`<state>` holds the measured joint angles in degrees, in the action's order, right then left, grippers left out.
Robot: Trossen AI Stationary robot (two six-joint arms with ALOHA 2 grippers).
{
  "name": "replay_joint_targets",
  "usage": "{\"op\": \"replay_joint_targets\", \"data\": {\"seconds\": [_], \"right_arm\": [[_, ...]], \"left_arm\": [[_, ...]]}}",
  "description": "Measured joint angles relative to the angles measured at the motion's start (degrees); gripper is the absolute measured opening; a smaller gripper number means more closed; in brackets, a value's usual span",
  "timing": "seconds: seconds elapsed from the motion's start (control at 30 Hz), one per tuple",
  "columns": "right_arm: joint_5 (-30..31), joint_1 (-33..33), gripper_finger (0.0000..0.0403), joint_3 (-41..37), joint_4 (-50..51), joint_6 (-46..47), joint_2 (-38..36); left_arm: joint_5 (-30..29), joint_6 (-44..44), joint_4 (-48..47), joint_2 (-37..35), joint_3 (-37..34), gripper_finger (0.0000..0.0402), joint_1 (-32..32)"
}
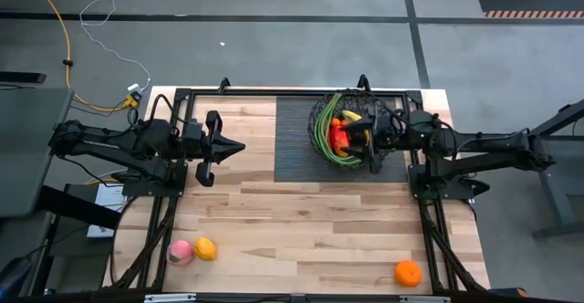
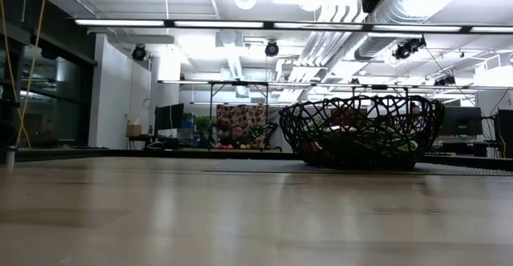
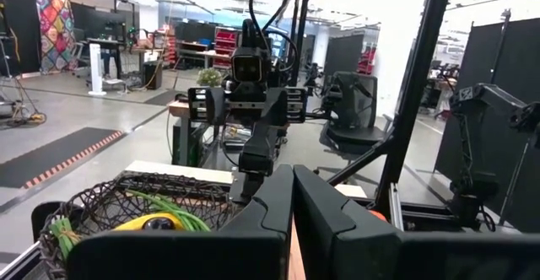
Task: Build produce basket
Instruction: Put the lemon into the black basket
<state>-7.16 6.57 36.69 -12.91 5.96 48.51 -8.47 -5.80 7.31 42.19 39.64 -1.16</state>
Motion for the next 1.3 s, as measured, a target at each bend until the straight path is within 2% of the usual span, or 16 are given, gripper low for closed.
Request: {"op": "replay_joint_targets", "data": {"seconds": [0.33, 0.4, 0.5, 0.77, 0.87, 0.97, 1.3], "right_arm": [[-2.7, 0.0, 0.0032, 0.0, 0.0, -2.3, 0.0], [-3.0, 0.0, 0.0009, 0.0, 0.0, -2.6, 0.0], [-3.1, 0.0, 0.0018, 0.0, 0.0, -1.9, 0.0], [-3.1, 0.0, 0.0002, 0.0, 0.0, -1.8, 0.0], [-3.1, 0.0, 0.0001, 0.0, 0.0, -1.6, 0.0], [-3.1, 0.0, 0.0000, 0.0, 0.0, -0.9, 0.0], [-3.6, 0.0, 0.0000, 0.0, 0.0, -0.9, 0.0]], "left_arm": [[0.0, 0.0, -0.1, 0.0, 0.0, 0.0003, 0.0], [0.0, 0.0, -0.3, 0.0, 0.0, 0.0006, 0.0], [0.0, 0.0, -0.3, 0.0, 0.0, 0.0012, 0.0], [-0.2, 0.0, -0.3, 0.0, 0.0, 0.0034, 0.0], [-1.0, -1.3, -1.4, 0.0, 0.0, 0.0054, 0.0], [-1.6, -2.5, -3.6, 0.0, 0.0, 0.0095, 0.0], [-4.1, -6.5, -3.7, 0.0, 0.0, 0.0274, 0.0]]}}
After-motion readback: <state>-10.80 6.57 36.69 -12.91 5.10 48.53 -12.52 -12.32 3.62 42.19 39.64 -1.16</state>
